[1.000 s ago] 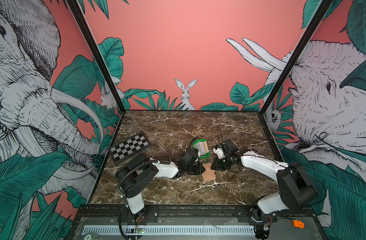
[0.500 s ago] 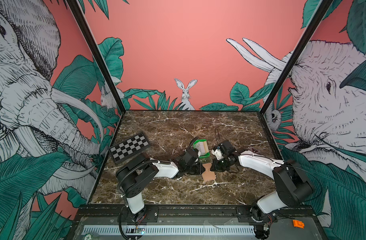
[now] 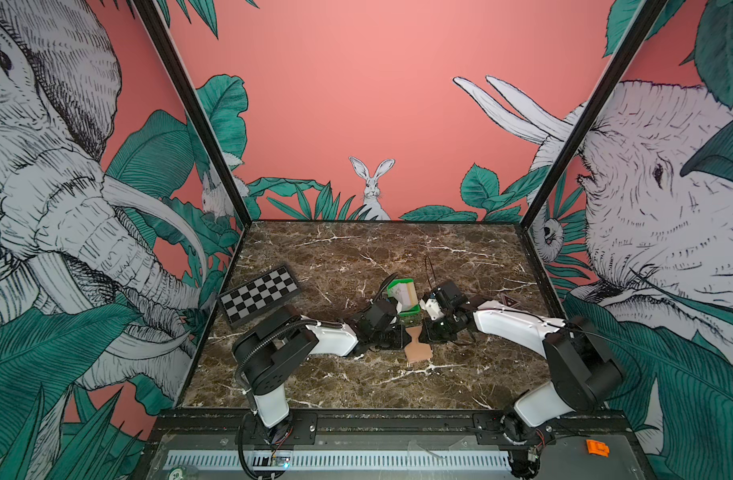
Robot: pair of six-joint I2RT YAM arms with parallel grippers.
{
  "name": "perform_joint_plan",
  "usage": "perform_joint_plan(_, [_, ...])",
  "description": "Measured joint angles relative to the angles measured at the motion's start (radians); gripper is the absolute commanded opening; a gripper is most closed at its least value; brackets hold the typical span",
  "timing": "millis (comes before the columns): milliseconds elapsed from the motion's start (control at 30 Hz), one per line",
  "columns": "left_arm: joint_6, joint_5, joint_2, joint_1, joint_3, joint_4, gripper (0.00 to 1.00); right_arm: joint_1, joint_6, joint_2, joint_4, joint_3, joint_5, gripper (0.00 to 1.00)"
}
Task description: Put the credit cards into the card holder
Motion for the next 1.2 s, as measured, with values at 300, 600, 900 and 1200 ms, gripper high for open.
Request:
perform_joint_plan(300, [0.000, 0.001, 0.002, 0.000, 0.000, 0.005, 0.16, 0.013, -0.002, 0.000, -0.008, 0.000, 0.018, 0.13])
perform_joint_plan(600, [-0.001, 0.003, 0.005, 0.000, 0.000, 0.011, 0.16, 0.021, -0.012, 0.021, -0.037, 0.028, 0.037, 0.13])
perform_joint_plan(900, [-0.001, 0.004, 0.005, 0.000, 0.000, 0.012, 0.16, 0.040, -0.019, 0.033, -0.068, 0.052, 0.070, 0.12])
perform_joint_plan(1200, [-0.004, 0.004, 0.007, 0.000, 0.000, 0.014, 0.16, 0.054, -0.023, 0.060, -0.100, 0.085, 0.094, 0.11])
